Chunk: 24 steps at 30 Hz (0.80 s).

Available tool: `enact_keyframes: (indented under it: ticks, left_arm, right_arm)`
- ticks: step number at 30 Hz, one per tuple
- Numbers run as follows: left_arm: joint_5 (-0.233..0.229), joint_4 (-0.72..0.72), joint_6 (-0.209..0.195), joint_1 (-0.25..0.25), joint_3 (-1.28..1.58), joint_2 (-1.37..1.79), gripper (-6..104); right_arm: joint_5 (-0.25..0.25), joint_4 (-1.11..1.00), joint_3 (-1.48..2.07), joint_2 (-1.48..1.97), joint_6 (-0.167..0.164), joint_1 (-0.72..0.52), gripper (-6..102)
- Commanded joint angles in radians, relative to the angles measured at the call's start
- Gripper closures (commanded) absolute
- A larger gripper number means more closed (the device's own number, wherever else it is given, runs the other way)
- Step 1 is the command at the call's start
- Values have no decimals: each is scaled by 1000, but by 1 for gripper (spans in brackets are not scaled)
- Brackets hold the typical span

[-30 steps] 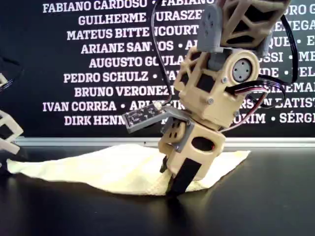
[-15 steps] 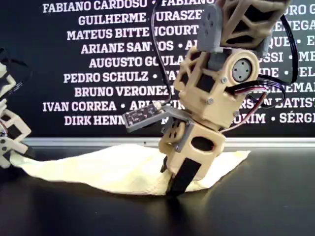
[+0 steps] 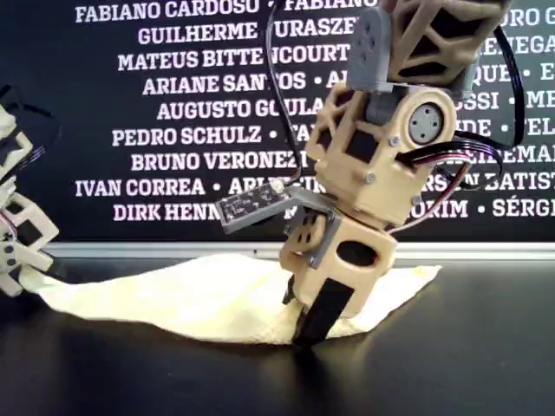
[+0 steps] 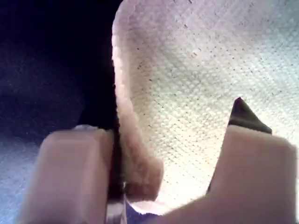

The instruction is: Fold a cloth

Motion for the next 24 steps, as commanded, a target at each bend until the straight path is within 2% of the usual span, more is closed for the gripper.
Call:
enact_keyframes:
  ticks: [1, 8, 11, 13, 17, 18, 24]
  left_arm:
    - [5, 6, 5, -40, -8, 0, 46]
    - [28, 3, 2, -41, -8, 17, 90]
    - [26, 2, 2, -60, -9, 21, 101]
    - [25, 3, -9, -60, -6, 21, 100]
    - [23, 5, -9, -61, -2, 21, 99]
    - [23, 5, 2, -61, -6, 21, 99]
    - [20, 9, 6, -60, 15, 23, 99]
  right_arm:
    - [17, -49, -40, 2, 5, -21, 20]
    - [3, -49, -86, 3, 5, -23, 55]
    - [3, -49, -94, 2, 5, -23, 68]
    - [3, -49, -94, 2, 5, -23, 76]
    - [3, -49, -94, 3, 3, -23, 95]
    - [3, -49, -89, 11, 3, -23, 98]
    - [17, -48, -94, 34, 3, -28, 97]
